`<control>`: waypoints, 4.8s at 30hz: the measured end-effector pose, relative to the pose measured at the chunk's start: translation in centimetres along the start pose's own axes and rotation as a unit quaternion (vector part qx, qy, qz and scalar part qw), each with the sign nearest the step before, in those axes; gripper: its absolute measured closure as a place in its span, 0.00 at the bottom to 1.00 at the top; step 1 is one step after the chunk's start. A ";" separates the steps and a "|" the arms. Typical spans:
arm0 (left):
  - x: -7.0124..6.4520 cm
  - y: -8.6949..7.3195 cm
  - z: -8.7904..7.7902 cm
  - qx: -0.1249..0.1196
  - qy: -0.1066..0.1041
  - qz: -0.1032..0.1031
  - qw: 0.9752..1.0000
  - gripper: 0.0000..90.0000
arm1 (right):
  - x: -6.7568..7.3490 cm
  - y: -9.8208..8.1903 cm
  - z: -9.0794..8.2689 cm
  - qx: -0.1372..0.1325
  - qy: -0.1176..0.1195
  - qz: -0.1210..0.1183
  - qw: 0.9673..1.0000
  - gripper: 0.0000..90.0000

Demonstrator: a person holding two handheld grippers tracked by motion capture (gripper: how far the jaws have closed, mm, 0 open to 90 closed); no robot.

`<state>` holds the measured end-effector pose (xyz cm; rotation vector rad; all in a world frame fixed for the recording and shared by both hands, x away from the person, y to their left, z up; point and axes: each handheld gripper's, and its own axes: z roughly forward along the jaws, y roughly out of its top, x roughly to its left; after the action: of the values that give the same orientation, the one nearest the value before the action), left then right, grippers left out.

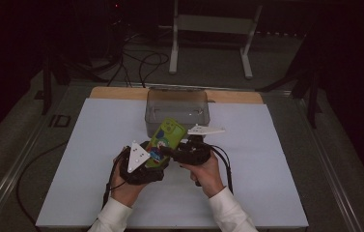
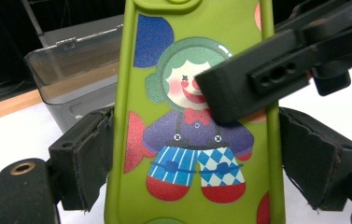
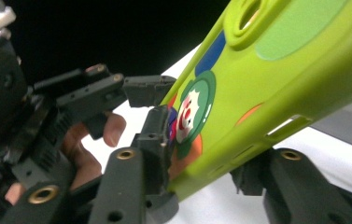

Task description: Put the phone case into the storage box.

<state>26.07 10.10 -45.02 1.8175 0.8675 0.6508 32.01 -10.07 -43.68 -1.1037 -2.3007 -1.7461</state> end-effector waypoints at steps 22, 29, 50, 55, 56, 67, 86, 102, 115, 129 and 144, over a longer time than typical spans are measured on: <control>-0.8 -0.4 -0.1 -0.034 0.032 -0.045 0.998 0.18 | 0.4 -0.4 0.3 -0.039 -0.010 0.048 0.998 0.79; -0.7 -0.4 -0.2 -0.038 0.042 -0.054 0.997 0.18 | 0.5 -0.5 0.3 -0.048 -0.009 0.056 0.997 0.78; -0.6 -0.5 0.5 -0.016 0.026 -0.050 0.998 0.09 | 0.4 -0.5 0.4 -0.038 -0.007 0.060 0.997 0.87; -0.7 -0.6 0.8 -0.004 0.020 -0.035 0.999 0.00 | 0.5 -0.5 0.3 -0.039 -0.008 0.058 0.998 0.87; -0.7 -0.7 0.8 -0.002 0.019 -0.034 0.999 0.00 | 0.5 -0.5 0.3 -0.039 -0.008 0.058 0.998 0.87; -0.4 -0.7 0.5 -0.001 0.010 -0.018 1.000 0.00 | 0.4 -0.3 -0.1 -0.046 -0.011 0.052 0.998 0.87; 2.5 -1.2 -3.1 -0.005 0.031 -0.006 0.999 0.00 | 0.1 0.3 -1.7 -0.061 -0.038 0.026 0.997 0.87; 6.6 -6.0 -7.2 -0.005 0.081 -0.023 0.996 0.00 | 0.0 0.4 -2.0 -0.055 -0.070 0.012 0.996 0.87; 8.0 -9.0 -8.5 0.011 0.095 -0.022 0.995 0.00 | 0.1 1.1 -2.9 -0.059 -0.101 -0.002 0.993 0.87; 7.9 -9.7 -8.1 0.014 0.109 -0.010 0.994 0.00 | 0.3 2.6 -4.0 -0.055 -0.118 -0.021 0.991 0.87; 7.8 -9.8 -7.9 0.012 0.111 -0.010 0.994 0.00 | 0.1 4.1 -4.7 -0.050 -0.150 -0.018 0.987 0.87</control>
<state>22.17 23.15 -50.72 1.7786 1.0418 0.8445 32.45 -13.64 -38.57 -1.4408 -2.4328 -1.8383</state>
